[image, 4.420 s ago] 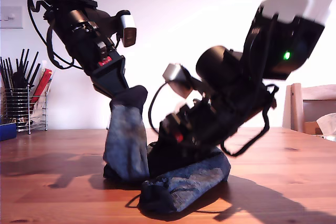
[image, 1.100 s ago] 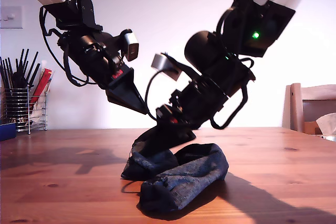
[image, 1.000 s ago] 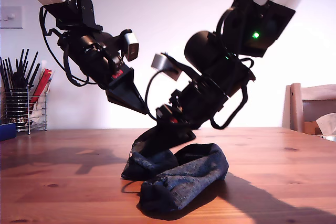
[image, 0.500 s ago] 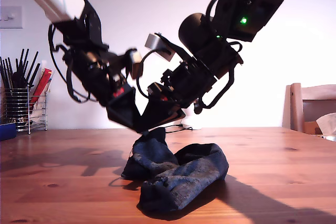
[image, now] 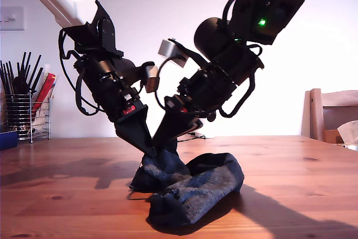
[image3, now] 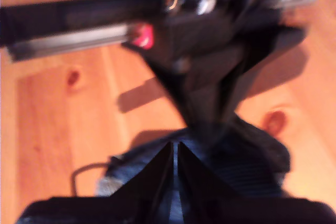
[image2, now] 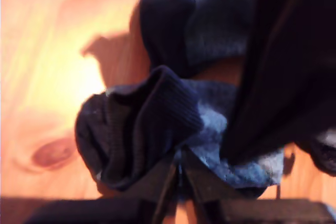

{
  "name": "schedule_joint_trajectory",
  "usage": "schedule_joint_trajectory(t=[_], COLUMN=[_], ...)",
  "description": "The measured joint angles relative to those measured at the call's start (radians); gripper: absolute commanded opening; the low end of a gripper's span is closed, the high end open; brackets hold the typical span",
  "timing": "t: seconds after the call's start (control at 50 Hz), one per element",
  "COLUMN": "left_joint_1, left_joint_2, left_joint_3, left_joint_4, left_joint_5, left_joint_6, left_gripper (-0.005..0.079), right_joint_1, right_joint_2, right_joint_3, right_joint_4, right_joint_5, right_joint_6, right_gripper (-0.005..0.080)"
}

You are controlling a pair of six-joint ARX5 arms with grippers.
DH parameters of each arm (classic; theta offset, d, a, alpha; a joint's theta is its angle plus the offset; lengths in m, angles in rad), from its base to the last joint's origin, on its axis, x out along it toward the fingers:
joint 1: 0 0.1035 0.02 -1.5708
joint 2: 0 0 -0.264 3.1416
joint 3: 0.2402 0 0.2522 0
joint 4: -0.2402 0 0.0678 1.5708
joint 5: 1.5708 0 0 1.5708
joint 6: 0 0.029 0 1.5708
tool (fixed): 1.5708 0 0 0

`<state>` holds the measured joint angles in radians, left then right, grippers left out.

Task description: Fold the socks in front of you. After folding them, place them to the right side.

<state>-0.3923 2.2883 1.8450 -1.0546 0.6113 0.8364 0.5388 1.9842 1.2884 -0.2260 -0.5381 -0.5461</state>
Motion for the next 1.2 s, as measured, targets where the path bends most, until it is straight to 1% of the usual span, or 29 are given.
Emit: schedule_joint_trajectory(t=[0.1, 0.2, 0.32, 0.42, 0.54, 0.68, 0.78, 0.86, 1.02, 1.12, 1.2], left_joint_1=[-0.001, -0.001, -0.003, -0.003, -0.006, -0.007, -0.007, -0.007, 0.0, 0.006, 0.01], left_joint_2=[0.0, 0.0, 0.0, 0.0, 0.0, 0.0, 0.0, 0.0, 0.0, -0.001, -0.003], left_joint_3=[0.0, 0.0, 0.0, 0.0, -0.001, -0.002, -0.002, -0.002, -0.002, -0.002, -0.002], left_joint_4=[-0.005, -0.027, -0.041, -0.052, -0.082, -0.109, -0.134, -0.156, -0.182, -0.193, -0.193], left_joint_5=[-0.01, -0.016, -0.026, -0.051, -0.085, -0.09, -0.09, -0.09, -0.09, -0.09, -0.091], left_joint_6=[-0.023, -0.023, -0.025, -0.026, -0.035, -0.043, -0.044, -0.047, -0.049, -0.051, -0.053], left_gripper=[-0.002, -0.0019, -0.002, -0.0019, -0.002, -0.002, -0.002, -0.0019, -0.002, -0.002, -0.002], right_joint_1=[-0.007, -0.007, -0.007, -0.007, -0.007, -0.006, -0.007, -0.007, -0.007, -0.007, -0.007], right_joint_2=[0.002, 0.014, 0.025, 0.047, 0.127, 0.232, 0.27, 0.27, 0.277, 0.28, 0.281], right_joint_3=[0.019, 0.082, 0.179, 0.256, 0.328, 0.364, 0.393, 0.4, 0.4, 0.4, 0.4], right_joint_4=[-0.114, -0.223, -0.279, -0.357, -0.418, -0.457, -0.48, -0.469, -0.407, -0.356, -0.309], right_joint_5=[0.001, 0.014, 0.024, 0.025, 0.024, 0.025, 0.016, 0.025, 0.037, 0.064, 0.106], right_joint_6=[-0.002, -0.004, -0.006, -0.008, -0.014, -0.024, -0.03, -0.036, -0.04, -0.039, -0.034], right_gripper=[-0.0012, -0.0012, -0.0012, -0.0012, -0.0012, -0.0012, -0.0012, -0.0012, -0.0012, -0.0012, -0.0012])
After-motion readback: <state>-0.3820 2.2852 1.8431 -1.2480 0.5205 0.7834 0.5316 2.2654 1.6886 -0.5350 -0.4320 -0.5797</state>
